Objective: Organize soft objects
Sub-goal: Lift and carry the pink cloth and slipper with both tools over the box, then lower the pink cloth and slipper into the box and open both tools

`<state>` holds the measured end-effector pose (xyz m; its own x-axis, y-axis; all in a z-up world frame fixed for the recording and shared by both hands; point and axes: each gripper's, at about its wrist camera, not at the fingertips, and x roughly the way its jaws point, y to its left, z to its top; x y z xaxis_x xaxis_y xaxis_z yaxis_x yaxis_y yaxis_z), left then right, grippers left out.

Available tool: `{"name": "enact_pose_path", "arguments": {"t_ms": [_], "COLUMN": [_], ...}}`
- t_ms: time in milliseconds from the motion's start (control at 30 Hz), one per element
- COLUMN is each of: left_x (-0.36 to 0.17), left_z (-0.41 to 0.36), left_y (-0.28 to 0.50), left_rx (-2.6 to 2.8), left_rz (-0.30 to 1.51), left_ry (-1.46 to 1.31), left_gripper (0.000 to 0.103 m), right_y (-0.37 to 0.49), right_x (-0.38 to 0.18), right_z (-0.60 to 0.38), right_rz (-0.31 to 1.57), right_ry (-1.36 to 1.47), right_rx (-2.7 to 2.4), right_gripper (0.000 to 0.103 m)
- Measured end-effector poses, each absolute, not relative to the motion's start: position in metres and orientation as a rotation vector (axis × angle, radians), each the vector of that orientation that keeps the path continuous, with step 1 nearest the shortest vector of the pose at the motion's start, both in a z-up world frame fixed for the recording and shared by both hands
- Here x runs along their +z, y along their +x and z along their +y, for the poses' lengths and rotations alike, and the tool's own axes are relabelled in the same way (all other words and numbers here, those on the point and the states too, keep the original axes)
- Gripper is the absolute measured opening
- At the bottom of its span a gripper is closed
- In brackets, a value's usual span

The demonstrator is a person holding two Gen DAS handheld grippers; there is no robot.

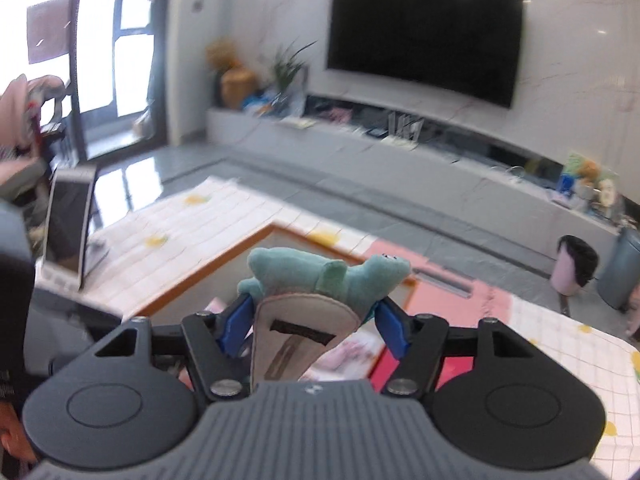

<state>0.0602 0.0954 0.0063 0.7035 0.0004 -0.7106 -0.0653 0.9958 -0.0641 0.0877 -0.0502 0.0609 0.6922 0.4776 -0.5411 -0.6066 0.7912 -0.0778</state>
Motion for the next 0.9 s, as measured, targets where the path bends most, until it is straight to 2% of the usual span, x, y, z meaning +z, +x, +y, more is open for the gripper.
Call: {"name": "enact_pose_path", "arguments": {"t_ms": [400, 533, 700, 900], "left_x": [-0.012, -0.010, 0.009, -0.007], "left_z": [0.102, 0.101, 0.100, 0.099], "left_y": [0.059, 0.066, 0.109, 0.170], "left_rx": [0.007, 0.048, 0.033, 0.057], "left_rz": [0.847, 0.815, 0.791, 0.827], "left_ry": [-0.088, -0.086, -0.119, -0.105], "left_gripper": [0.006, 0.006, 0.006, 0.006], "right_y": [0.075, 0.085, 0.095, 0.107], "right_x": [0.045, 0.038, 0.033, 0.033], "right_z": [-0.044, -0.039, -0.039, -0.047], "right_rz": [0.628, 0.638, 0.649, 0.644], "right_ry": [-0.363, -0.353, -0.321, -0.267], "right_rx": [0.683, 0.665, 0.649, 0.615], "right_gripper": [0.066, 0.066, 0.066, 0.066]}}
